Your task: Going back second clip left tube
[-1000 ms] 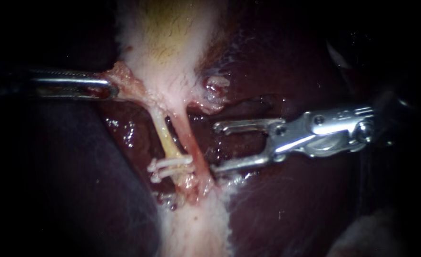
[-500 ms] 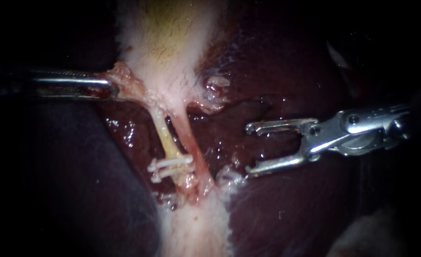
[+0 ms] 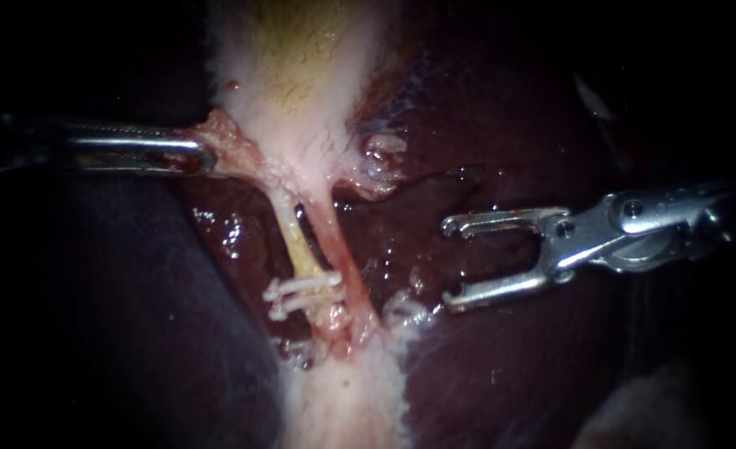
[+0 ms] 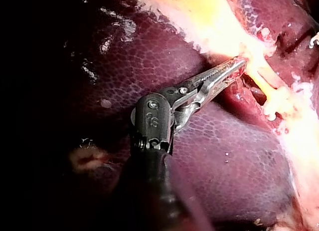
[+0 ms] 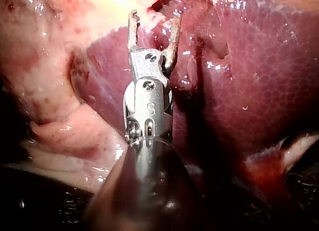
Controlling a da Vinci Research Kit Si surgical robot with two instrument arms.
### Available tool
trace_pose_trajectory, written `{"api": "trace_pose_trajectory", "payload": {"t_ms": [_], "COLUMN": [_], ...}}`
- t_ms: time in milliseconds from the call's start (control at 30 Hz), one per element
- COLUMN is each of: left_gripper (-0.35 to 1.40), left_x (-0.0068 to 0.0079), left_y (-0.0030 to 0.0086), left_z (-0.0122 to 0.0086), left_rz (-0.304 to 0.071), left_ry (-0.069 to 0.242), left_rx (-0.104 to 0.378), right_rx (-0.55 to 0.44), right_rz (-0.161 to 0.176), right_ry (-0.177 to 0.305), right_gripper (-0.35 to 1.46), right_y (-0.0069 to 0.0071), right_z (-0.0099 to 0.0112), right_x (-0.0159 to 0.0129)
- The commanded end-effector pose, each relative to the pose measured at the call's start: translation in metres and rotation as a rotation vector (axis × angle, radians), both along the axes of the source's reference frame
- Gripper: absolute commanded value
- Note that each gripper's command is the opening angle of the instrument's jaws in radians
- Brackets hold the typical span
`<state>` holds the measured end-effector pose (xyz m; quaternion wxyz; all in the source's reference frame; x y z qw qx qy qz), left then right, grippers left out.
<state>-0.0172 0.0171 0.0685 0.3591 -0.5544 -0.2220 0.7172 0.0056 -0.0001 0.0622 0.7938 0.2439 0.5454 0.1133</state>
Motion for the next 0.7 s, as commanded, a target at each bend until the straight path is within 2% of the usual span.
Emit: {"api": "trace_pose_trajectory", "payload": {"t_ms": [33,200,367,700], "left_gripper": [-0.35,-0.35,-0.35,-0.35], "left_x": [-0.0004,-0.0021,-0.0030,-0.0031], "left_y": [0.0000,0.0000,-0.0003,-0.0003], "left_z": [0.0005,0.0024,0.0038,0.0039], "left_rz": [0.003,0.014,0.019,0.023], "left_ry": [0.007,0.009,0.012,0.013], "left_rx": [0.001,-0.009,0.006,0.006], "right_rx": [0.000,0.000,0.000,0.001], "right_rz": [0.000,0.000,0.000,0.001], "right_ry": [0.000,0.000,0.000,0.000], "right_gripper": [0.50,0.50,0.50,0.50], "right_y": [0.0000,0.0000,0.0000,0.0000], "right_z": [0.0000,0.0000,-0.0001,-0.0003], "right_x": [0.0000,0.0000,-0.0001,-0.0001]}}
